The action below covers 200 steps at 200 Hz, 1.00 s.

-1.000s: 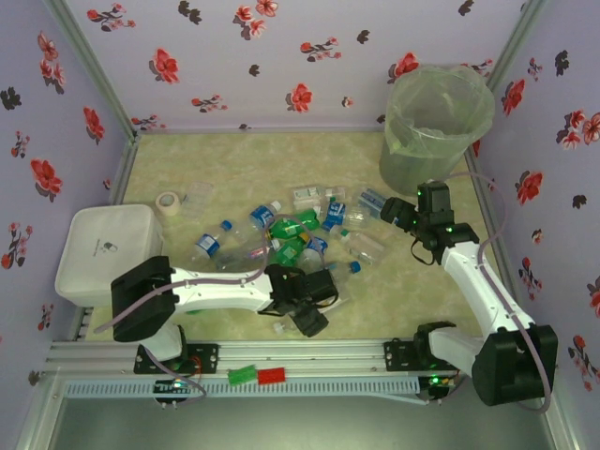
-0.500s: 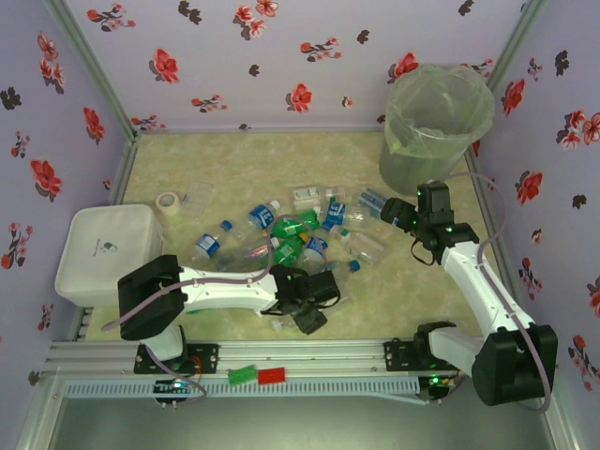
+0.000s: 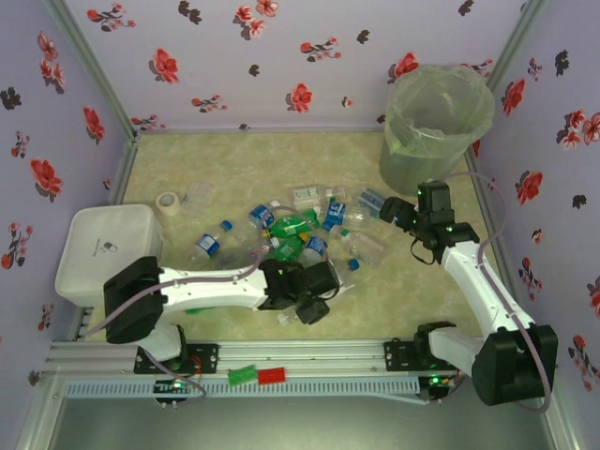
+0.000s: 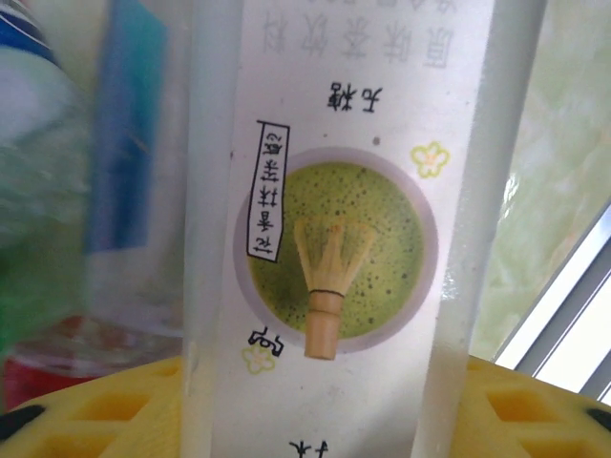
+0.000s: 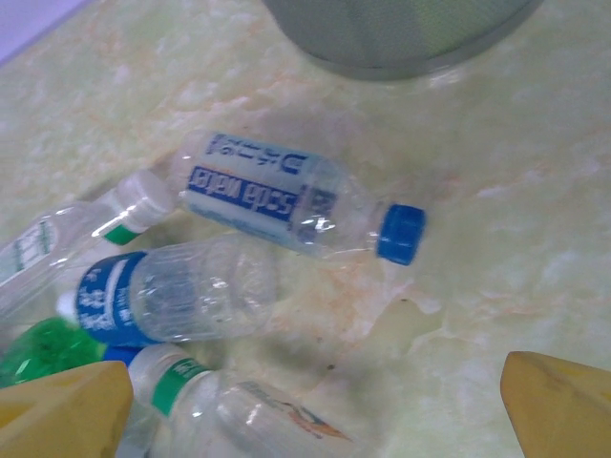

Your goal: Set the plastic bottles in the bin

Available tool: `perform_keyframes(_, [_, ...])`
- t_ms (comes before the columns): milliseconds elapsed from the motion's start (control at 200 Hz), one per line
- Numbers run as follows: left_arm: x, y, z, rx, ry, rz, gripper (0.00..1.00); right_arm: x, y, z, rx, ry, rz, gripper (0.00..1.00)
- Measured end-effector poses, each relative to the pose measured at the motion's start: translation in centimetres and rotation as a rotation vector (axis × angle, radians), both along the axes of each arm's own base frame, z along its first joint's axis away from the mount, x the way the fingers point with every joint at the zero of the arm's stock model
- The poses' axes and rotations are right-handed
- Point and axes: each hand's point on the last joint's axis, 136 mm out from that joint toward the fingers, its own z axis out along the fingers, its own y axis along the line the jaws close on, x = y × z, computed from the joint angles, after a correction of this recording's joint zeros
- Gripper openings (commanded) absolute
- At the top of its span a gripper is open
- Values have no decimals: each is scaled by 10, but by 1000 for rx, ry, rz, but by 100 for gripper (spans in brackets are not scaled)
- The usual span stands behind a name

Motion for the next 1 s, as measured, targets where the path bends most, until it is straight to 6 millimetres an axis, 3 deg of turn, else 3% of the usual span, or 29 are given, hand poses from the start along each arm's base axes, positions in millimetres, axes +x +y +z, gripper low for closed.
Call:
perform_keyframes(160, [41, 7, 26, -97, -26, 115, 51, 6, 32, 19, 155, -61, 113, 100])
perform_keyframes(320, [86, 7, 51, -241, -56, 248, 50, 10, 65, 55, 315, -169, 229, 99])
perform_keyframes(465, [110, -4, 80, -412, -93, 317, 50, 0, 99, 91, 403, -268, 357, 100])
perform_keyframes(595, [127, -11, 103, -535, -121, 355, 49, -8, 121, 108, 449, -328, 446, 100])
perform_keyframes(750, [141, -15, 126, -632, -154, 370, 50, -13, 131, 107, 490, -347, 485, 100])
perform_keyframes(1000, [139, -22, 136, -689, -134, 346, 50, -19, 146, 121, 528, -406, 556, 100])
